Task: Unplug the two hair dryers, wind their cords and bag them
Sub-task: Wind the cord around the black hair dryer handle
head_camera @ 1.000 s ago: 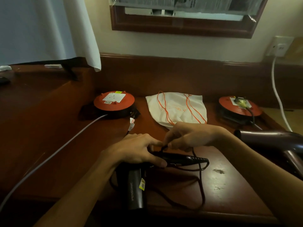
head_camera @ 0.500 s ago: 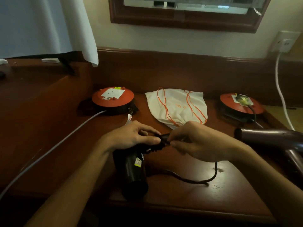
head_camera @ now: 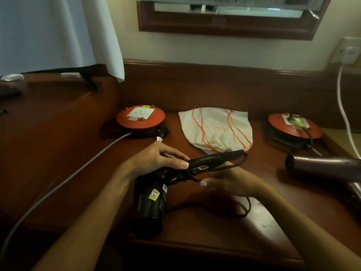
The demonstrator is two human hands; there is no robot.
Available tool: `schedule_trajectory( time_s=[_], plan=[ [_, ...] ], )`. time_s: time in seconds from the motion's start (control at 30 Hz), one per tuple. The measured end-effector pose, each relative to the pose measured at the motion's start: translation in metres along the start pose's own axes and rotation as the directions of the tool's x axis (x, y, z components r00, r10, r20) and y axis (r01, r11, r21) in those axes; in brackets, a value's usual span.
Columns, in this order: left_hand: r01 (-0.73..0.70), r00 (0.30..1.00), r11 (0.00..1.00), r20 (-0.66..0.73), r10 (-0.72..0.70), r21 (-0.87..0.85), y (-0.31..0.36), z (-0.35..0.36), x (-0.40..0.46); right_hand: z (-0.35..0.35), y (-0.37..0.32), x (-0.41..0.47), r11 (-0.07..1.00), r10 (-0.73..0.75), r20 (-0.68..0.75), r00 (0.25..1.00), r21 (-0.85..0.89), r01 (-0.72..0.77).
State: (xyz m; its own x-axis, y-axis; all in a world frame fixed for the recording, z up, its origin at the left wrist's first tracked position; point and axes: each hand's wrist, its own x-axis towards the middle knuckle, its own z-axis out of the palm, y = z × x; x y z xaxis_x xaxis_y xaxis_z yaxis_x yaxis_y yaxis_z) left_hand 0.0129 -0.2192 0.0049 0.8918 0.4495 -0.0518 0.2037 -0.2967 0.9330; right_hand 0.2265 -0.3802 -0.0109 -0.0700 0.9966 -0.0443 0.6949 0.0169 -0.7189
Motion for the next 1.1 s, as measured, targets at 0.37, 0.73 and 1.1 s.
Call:
schedule_trajectory(
  time_s=[0.37,0.73,1.1],
  plan=[
    [0.051,0.973,0.945,0.196,-0.119,0.324,0.013,0.017,0.002,-0.027,0.001,0.033,0.986,0.045,0.081,0.996,-0.165,-0.031],
    [0.006,0.934,0.819,0.289,-0.209,0.573,0.021,0.026,0.011,-0.048,-0.059,0.006,0.984,0.046,0.304,0.951,-0.177,0.009],
    [0.083,0.971,0.961,0.196,-0.138,0.265,0.016,0.015,0.006,-0.016,-0.066,-0.045,0.813,-0.093,0.045,0.995,-0.574,0.102]
  ],
)
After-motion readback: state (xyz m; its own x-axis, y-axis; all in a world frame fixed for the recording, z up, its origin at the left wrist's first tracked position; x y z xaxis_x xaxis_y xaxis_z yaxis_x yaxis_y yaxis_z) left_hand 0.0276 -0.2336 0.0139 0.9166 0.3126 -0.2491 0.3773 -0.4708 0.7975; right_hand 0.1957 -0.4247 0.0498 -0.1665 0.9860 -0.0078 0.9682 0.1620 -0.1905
